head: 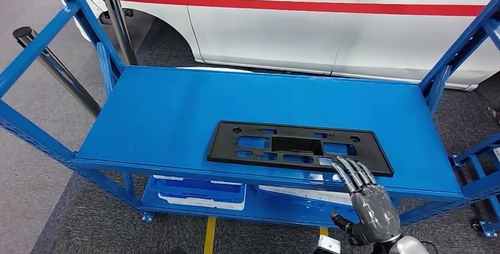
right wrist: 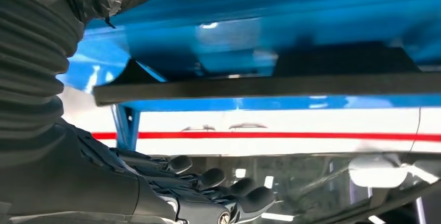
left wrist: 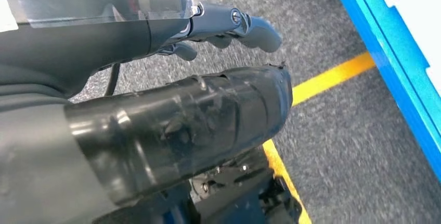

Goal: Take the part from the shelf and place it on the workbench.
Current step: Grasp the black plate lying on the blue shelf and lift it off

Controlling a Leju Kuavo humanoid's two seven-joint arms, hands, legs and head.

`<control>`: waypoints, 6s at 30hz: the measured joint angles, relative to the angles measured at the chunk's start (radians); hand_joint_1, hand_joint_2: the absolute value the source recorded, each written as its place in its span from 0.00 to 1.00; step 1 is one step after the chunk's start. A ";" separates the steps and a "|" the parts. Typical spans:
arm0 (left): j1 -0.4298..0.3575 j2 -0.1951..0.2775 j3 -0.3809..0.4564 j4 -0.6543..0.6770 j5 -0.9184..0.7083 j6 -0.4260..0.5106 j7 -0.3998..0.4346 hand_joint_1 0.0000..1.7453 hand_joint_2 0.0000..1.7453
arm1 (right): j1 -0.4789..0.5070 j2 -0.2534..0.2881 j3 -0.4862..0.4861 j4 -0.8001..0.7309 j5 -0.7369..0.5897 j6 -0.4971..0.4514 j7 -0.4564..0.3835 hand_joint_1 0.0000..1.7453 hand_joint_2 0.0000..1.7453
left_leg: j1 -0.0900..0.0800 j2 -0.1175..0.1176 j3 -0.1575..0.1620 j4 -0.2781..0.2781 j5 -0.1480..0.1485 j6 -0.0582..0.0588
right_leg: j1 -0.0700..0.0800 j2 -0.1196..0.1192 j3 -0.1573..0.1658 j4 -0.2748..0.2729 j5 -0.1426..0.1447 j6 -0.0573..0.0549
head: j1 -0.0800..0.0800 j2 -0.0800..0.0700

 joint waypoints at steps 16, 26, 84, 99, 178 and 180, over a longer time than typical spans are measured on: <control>-0.021 -0.006 -0.050 0.000 -0.041 -0.017 0.031 0.00 0.00 | -0.289 -0.049 0.149 0.184 -0.016 0.081 -0.017 0.00 1.00 | 0.004 0.000 -0.007 -0.020 0.030 0.021 | 0.003 -0.005 -0.009 0.018 -0.013 0.015 | 0.001 0.000; -0.036 -0.013 -0.081 0.000 -0.059 -0.031 0.048 0.00 0.00 | -0.491 -0.030 0.286 0.306 -0.013 0.170 -0.025 0.00 1.00 | 0.001 -0.003 -0.009 -0.007 0.023 0.021 | -0.004 -0.005 -0.036 0.038 0.020 0.024 | 0.001 0.000; -0.030 -0.016 -0.114 0.000 -0.047 -0.033 0.068 0.00 0.00 | -0.662 -0.010 0.440 0.509 -0.119 0.135 0.031 0.52 1.00 | 0.006 0.000 -0.019 -0.015 0.038 0.029 | -0.001 -0.004 -0.132 0.214 -0.047 0.023 | 0.002 0.000; -0.025 -0.014 -0.114 0.000 -0.035 -0.032 0.064 0.00 0.00 | -0.615 -0.031 0.397 0.513 -0.107 0.120 0.029 1.00 1.00 | 0.007 -0.001 -0.137 0.242 -0.066 -0.012 | 0.004 -0.004 -0.033 0.005 0.026 -0.023 | -0.001 0.000; 0.027 -0.016 -0.035 0.000 0.077 0.081 0.055 0.00 1.00 | 0.107 0.239 0.226 -0.327 0.594 -0.440 0.361 1.00 1.00 | 0.003 0.000 0.008 -0.013 0.018 0.021 | 0.002 -0.006 -0.034 0.108 -0.036 0.013 | 0.001 0.000; 0.027 -0.016 -0.035 0.000 0.077 0.082 0.057 0.00 1.00 | 0.107 0.239 0.226 -0.329 0.593 -0.440 0.363 1.00 1.00 | -0.001 -0.001 0.002 -0.004 0.015 0.014 | 0.004 -0.005 0.001 0.025 -0.011 0.006 | 0.000 0.000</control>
